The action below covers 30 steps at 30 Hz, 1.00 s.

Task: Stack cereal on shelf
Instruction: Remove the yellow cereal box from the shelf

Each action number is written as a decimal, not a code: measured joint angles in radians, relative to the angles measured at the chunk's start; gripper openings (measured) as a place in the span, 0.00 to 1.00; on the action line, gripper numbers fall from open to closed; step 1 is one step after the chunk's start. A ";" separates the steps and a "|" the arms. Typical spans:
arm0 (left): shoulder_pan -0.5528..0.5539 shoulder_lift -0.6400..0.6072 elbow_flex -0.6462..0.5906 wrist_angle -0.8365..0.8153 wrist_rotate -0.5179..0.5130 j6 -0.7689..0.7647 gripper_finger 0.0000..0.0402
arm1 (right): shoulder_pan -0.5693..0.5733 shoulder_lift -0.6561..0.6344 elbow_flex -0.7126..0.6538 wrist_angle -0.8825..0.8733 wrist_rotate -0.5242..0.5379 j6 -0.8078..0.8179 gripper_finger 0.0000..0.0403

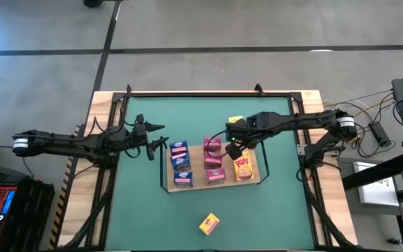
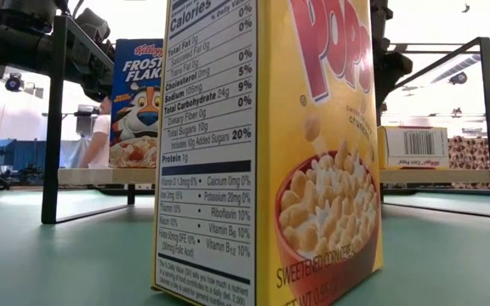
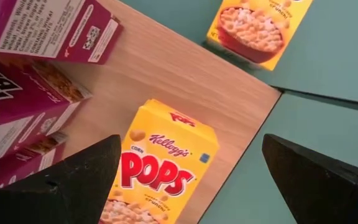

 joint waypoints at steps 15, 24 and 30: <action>0.000 0.000 0.000 0.000 0.000 0.000 0.58 | 0.064 0.050 -0.012 0.032 -0.018 0.186 0.94; 0.000 0.000 0.000 0.000 0.000 0.000 0.58 | 0.085 0.050 -0.005 0.041 0.001 0.166 0.94; 0.000 0.000 0.000 0.000 0.000 0.000 0.58 | 0.086 0.051 -0.007 0.044 0.008 -0.079 0.94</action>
